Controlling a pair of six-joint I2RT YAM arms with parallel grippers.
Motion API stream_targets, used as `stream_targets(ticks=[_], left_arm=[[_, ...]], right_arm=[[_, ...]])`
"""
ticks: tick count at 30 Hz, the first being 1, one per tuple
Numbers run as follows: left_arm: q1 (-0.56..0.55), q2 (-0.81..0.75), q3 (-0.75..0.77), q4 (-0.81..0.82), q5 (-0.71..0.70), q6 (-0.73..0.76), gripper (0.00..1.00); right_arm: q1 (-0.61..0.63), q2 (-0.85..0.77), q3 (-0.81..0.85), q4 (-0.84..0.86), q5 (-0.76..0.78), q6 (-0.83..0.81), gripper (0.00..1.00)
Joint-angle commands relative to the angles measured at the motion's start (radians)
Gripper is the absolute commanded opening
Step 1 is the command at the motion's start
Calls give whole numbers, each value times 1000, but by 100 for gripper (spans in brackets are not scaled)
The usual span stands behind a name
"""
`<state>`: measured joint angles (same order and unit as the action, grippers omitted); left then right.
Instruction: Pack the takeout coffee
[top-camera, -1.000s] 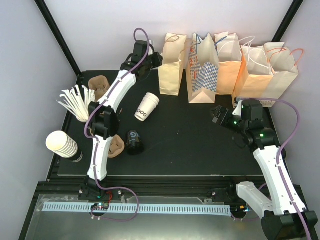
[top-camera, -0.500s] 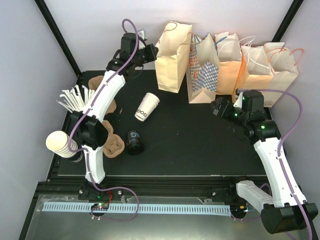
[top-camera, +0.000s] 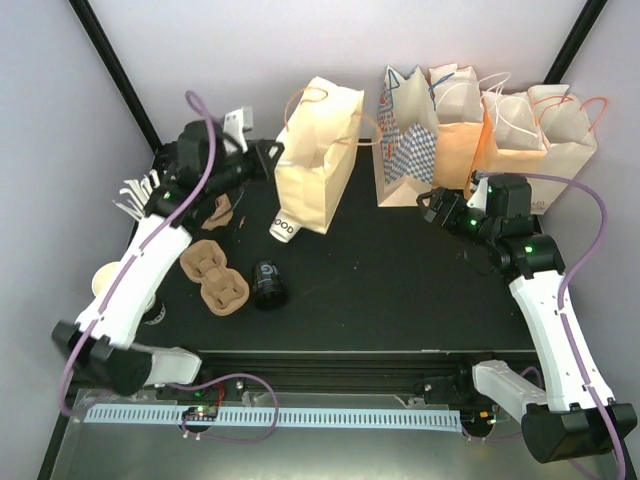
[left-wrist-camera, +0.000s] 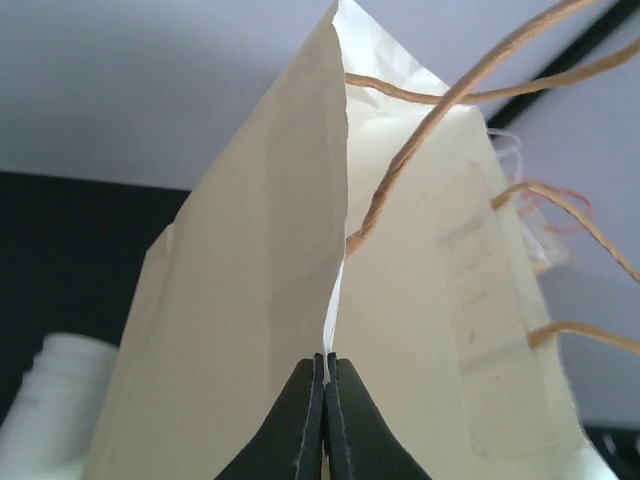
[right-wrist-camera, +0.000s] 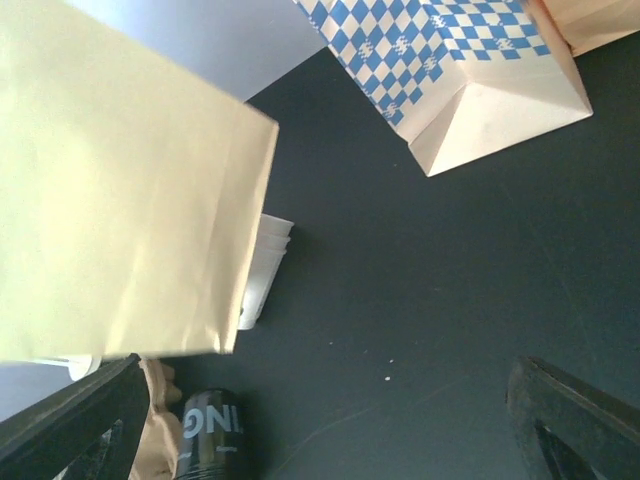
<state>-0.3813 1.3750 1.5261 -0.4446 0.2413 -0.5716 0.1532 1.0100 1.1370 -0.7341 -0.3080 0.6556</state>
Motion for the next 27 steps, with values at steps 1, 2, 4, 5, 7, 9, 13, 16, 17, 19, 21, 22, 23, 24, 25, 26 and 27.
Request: stream_targets(ticks=[1,2,4,5,7,9,13,16,17,19,21,22,23,24,25,26,27], left_arm=[[-5,-197,-192,58,204,-2,2],[-6,-240,-246,77,265,-7,2],[-16,-315,-335,99,347,-35,2],[-23,-347,-367,102,370,-42,2],[-47,-397,-408,100,398,-36,2],[-74,-435,-433,103,419,-18,2],[-144,-460,-439,122,476,50,2],[-274,-447,-328,33,364,215,2],[-326,-443,-300,9,307,284,2],[-412,-436,-267,-17,199,398,1],[-492,-428,-251,-32,107,494,2],[-542,-423,-240,-46,32,546,1],[-591,-414,-229,-64,-55,609,2],[-647,-406,-223,-75,-151,678,2],[-700,-395,-221,-81,-225,741,1],[-742,-383,-222,-81,-290,797,2],[-785,-371,-224,-81,-356,843,2]], right_arm=[[5,-41,-10,-2,-41,44,100],[5,-52,-16,-6,-35,43,100],[5,-69,-15,-30,-5,36,100],[5,-75,-8,-49,19,26,100],[4,-90,11,-89,77,3,100],[4,-108,30,-124,156,-21,100],[4,-152,70,-175,276,-67,100],[3,-202,81,-176,289,-125,100],[3,-227,74,-161,280,-147,100],[4,-285,36,-117,251,-182,100],[4,-355,-16,-70,232,-186,100],[4,-404,-46,-47,228,-183,100],[5,-426,-77,-27,226,-177,100],[4,-473,-106,-10,232,-170,100],[3,-508,-135,-1,248,-159,100],[3,-537,-160,4,267,-148,100],[4,-566,-183,6,282,-139,99]])
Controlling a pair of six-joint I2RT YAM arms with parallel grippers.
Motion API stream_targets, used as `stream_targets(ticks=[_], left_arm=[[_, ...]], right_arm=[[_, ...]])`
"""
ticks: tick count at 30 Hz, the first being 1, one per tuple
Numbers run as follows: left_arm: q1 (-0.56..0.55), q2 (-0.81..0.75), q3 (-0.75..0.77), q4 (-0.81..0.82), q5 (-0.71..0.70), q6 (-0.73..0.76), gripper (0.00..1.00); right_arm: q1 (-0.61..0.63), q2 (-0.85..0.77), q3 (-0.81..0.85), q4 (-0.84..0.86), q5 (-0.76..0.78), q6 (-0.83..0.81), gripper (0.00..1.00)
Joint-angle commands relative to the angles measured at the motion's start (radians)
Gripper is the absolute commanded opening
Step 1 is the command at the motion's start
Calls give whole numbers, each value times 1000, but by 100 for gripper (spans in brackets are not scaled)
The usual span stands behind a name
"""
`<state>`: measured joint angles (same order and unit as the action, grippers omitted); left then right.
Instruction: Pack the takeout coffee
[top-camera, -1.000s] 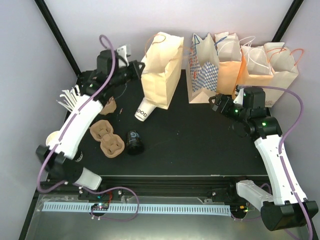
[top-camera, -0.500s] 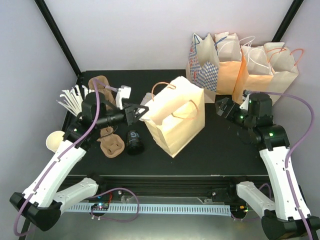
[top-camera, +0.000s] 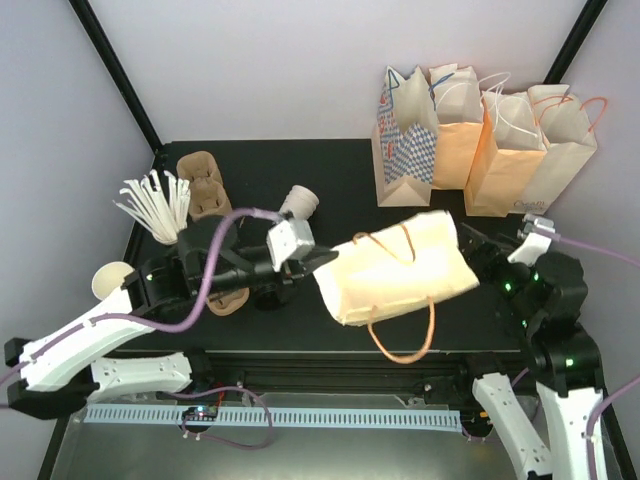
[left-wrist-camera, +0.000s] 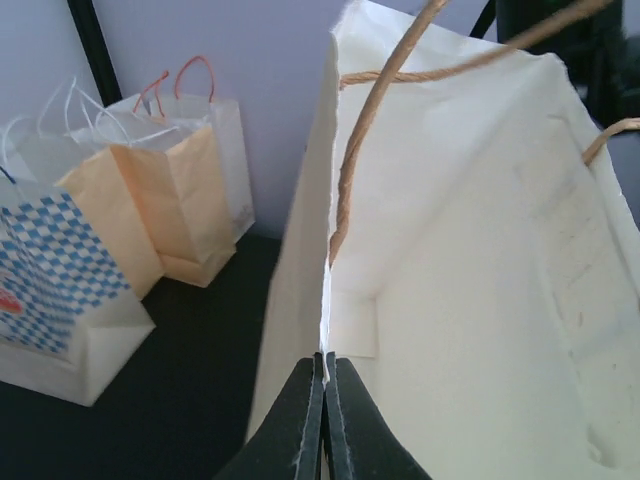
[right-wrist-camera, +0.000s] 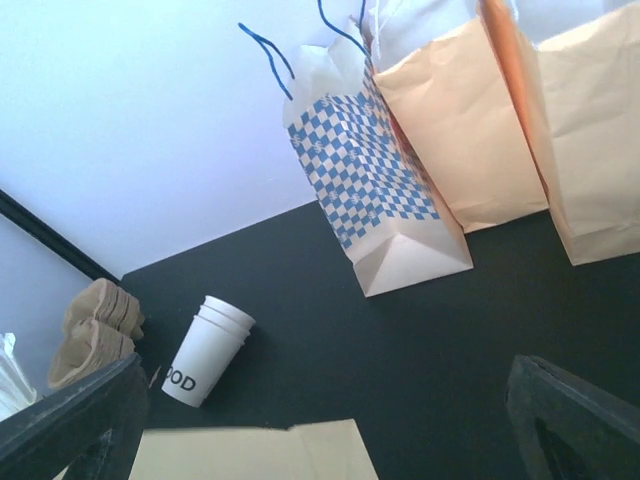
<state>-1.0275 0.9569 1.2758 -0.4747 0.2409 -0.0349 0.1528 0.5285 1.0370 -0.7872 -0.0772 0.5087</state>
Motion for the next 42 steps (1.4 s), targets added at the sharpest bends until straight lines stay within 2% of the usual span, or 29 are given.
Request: stream_targets(ticks=[1,5,12,14,15,17,19,26,29,34,35,36,37,38,39,42], left_arm=[[-172,62,27,-50,-434,342,2],[-249,112,13,-16,-656,430,1],[-250,138,-112,150,-835,486,2],[-234,155,-121,186,-870,440,2],[-206,160,-102,172,-844,383,2],[-117,159,-71,137,-657,261,1],[-12,157,-61,139,-540,158,1],[165,197,-62,205,-305,-118,1],[190,224,-62,248,-262,-163,2],[202,302,-22,227,-260,-216,3],[206,315,-24,226,-251,-227,9],[209,331,-29,223,-246,-234,26],[211,352,-31,215,-244,-238,50],[213,361,-28,200,-259,-240,82],[213,366,-15,166,-296,-247,96],[230,339,43,38,-409,-234,99]], right_arm=[[4,-109,-108,59,63,15,99],[5,-144,-143,8,76,35,99],[5,-47,-118,-138,131,80,100],[5,-6,-93,-152,144,77,100],[4,16,-76,-150,137,68,100],[5,69,-32,-148,123,49,100],[4,113,18,-154,122,37,100],[3,171,105,-123,123,22,100],[4,169,111,-103,127,18,100],[4,178,121,-90,126,20,100],[3,183,123,-89,125,17,100],[4,188,127,-89,125,15,100],[4,191,132,-90,123,13,100],[5,194,135,-89,119,12,100],[4,196,140,-88,113,9,100],[4,203,153,-71,64,-16,100]])
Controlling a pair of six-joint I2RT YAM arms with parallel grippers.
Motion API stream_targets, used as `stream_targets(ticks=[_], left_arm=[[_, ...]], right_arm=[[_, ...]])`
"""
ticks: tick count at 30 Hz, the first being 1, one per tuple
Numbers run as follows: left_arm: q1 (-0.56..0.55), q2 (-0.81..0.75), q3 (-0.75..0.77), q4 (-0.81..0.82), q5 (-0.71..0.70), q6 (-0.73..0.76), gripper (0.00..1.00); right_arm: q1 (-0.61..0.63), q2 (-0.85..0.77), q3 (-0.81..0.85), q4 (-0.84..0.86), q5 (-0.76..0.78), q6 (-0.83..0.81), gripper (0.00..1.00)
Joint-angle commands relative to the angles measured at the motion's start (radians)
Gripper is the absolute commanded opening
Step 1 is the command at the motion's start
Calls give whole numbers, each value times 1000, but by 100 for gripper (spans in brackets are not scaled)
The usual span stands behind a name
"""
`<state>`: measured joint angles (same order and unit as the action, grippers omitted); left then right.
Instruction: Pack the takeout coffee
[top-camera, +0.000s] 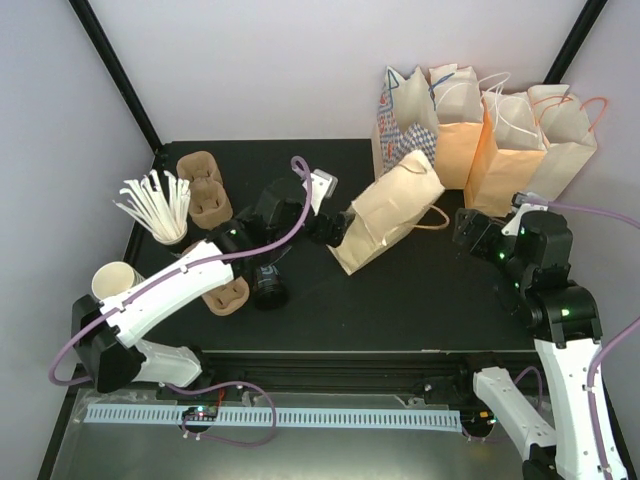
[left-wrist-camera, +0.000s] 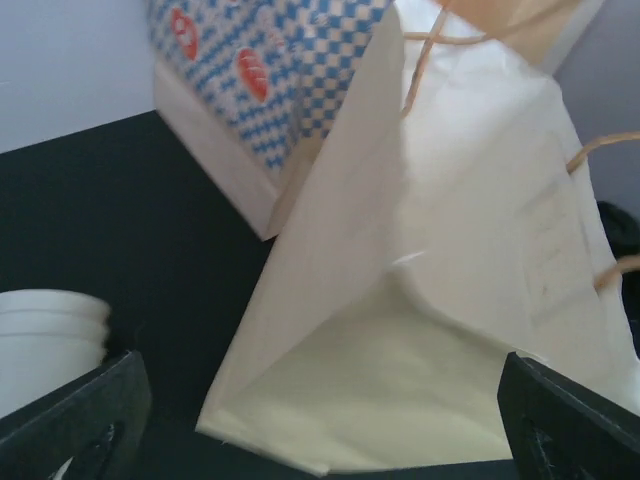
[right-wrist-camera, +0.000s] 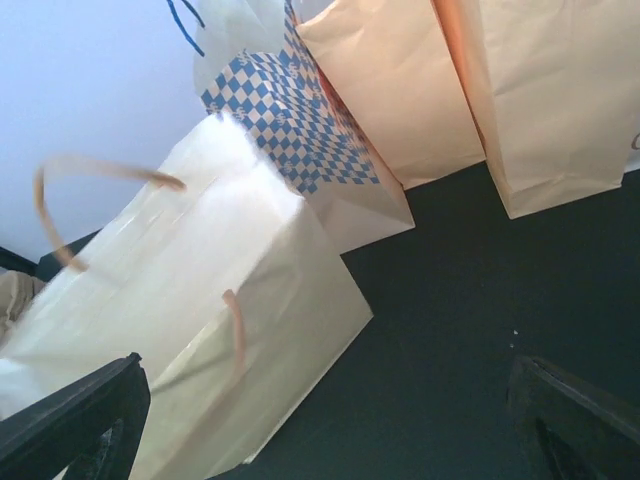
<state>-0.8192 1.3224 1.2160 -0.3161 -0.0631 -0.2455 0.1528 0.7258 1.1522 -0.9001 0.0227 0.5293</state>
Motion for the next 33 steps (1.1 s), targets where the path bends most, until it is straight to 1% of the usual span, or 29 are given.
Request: stream_targets(ticks=[1,3,4,8,12,14,15,18,21,23,26,28,30,33], left_arm=[[29,-34,126,-161,-147,-10,99],[54,-105,172,-254,-237,-15,99],[79,-123,195,-303,-251,-25,99],[225,-193,239,-501,-198,-147,99],[329,-262,178,-629,-149,-259,99],[371,-303,109,-647,-105,-307,99],[397,-323,70,-646,-67,-331,99],[503,-370,-57,-645,49,-406,99],[618,-392,-142,-664,102,-451,99],[649,-391,-169,-672,111,-436,99],[657,-379,-193,-687,82,-388,98],[656,-371,-213,-705,50,-382,92],[657,-361,-251,-705,47,-386,83],[656,-324,-304,-684,99,-402,71]], right_arm=[[5,9,41,47,-52,-44,100],[4,19,52,54,-76,-59,100],[4,28,60,56,-86,-67,100],[5,81,95,71,-148,-74,100],[7,139,117,126,-255,-59,99],[24,156,125,164,-303,-70,98],[47,160,132,176,-299,-81,98],[175,164,146,209,-212,-128,98],[337,178,156,236,-128,-154,98],[457,196,165,261,-83,-158,98],[620,227,201,309,6,-205,98],[723,256,234,346,38,-271,99],[794,289,256,378,40,-322,99],[852,338,269,412,32,-331,100]])
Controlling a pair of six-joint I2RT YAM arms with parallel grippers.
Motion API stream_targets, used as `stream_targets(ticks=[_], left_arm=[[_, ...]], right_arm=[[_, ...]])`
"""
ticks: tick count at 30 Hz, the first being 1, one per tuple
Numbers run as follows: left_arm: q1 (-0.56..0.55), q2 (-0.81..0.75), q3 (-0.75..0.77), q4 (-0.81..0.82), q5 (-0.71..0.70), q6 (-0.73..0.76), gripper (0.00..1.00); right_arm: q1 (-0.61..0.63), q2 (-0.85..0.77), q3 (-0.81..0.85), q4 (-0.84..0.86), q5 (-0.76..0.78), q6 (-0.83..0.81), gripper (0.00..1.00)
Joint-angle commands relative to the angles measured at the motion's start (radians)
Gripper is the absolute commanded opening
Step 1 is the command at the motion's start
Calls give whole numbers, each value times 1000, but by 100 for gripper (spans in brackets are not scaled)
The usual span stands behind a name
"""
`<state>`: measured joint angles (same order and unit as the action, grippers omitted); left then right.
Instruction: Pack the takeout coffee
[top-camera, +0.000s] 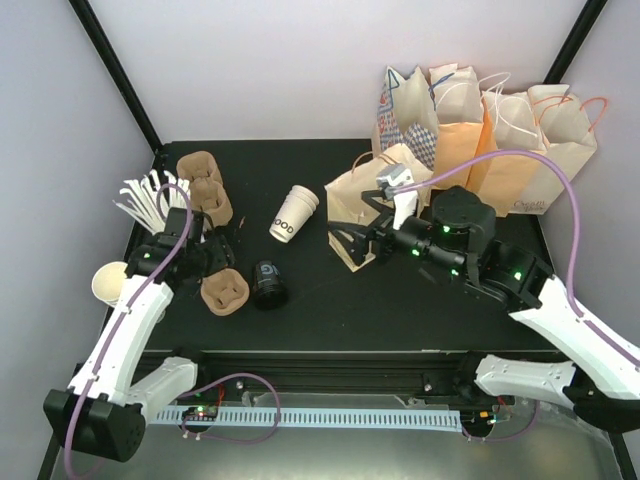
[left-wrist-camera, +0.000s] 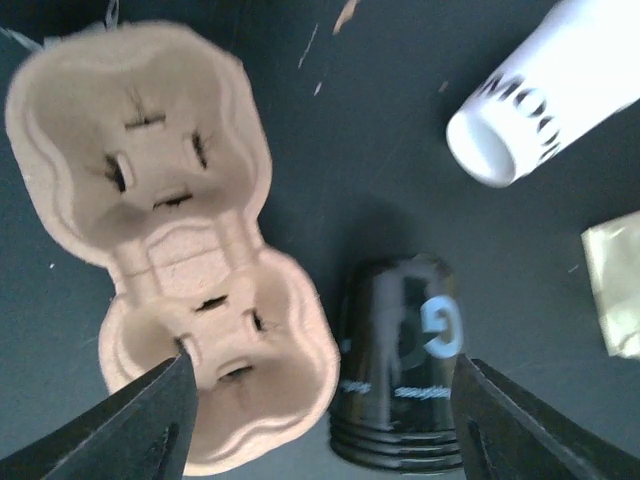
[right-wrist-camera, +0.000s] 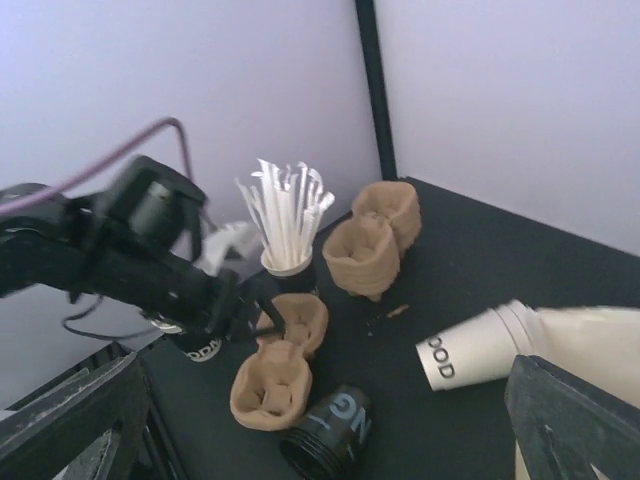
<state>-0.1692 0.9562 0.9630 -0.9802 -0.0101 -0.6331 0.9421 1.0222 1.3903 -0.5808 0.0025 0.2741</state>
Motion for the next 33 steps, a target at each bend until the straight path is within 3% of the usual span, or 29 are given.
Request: stream_targets(ticks=[1,7,19,23,30,33], left_arm=[[6,57,-70,-7,53,-32,69],[7,163,-140,93,59,-125,57],[0,364,-114,217,75,-188,54],[0,377,-111,193,35,-231,42],[-1,369,-88,136,5,-255,29],[-1,333,-84,115,6,-258,17]], right_arm=[[75,54,31,102,43,-74,100],[124,104,25,130,7,-68,100],[138,107,0,118,-48,-170,100],[138,104,-6,117,-39,-177,100],[138,106,-9,122,-38,-179,100],[138,104,-18,122,-26,-178,100]])
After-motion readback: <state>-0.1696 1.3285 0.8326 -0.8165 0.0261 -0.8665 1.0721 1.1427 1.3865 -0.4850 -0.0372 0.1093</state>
